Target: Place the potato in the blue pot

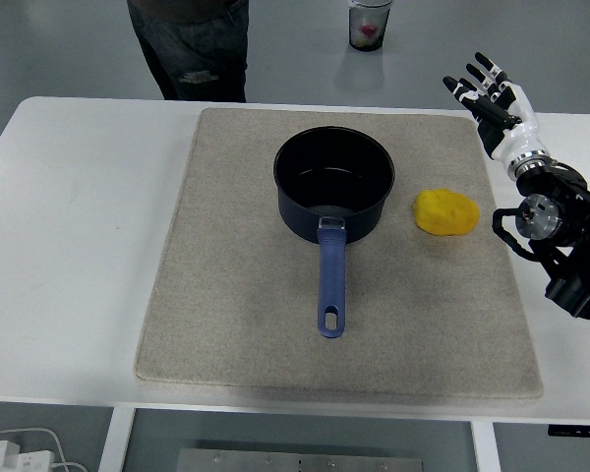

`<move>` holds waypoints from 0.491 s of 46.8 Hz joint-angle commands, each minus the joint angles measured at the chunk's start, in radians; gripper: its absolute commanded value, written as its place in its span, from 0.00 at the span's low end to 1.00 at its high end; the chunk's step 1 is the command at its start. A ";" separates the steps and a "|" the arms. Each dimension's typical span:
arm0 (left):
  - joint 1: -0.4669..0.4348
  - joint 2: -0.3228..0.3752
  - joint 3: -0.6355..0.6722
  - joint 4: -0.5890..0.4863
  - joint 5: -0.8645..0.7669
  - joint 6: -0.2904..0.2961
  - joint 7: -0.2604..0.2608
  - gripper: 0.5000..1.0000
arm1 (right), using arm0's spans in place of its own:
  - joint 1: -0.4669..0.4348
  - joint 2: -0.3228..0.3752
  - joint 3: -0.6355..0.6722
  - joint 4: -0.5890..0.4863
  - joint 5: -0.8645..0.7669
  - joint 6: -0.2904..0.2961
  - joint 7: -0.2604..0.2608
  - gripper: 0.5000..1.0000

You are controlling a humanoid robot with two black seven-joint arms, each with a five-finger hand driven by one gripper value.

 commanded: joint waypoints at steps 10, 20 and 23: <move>-0.008 0.000 -0.001 0.005 0.000 0.000 0.075 0.99 | 0.003 -0.003 0.000 0.000 0.000 0.001 0.000 0.86; -0.008 0.000 -0.001 0.001 0.000 0.000 0.077 0.99 | 0.007 -0.008 -0.003 0.002 0.000 0.008 -0.003 0.86; -0.009 0.000 -0.001 0.001 0.000 0.000 0.077 0.99 | 0.007 -0.012 -0.003 0.002 0.000 0.009 -0.005 0.86</move>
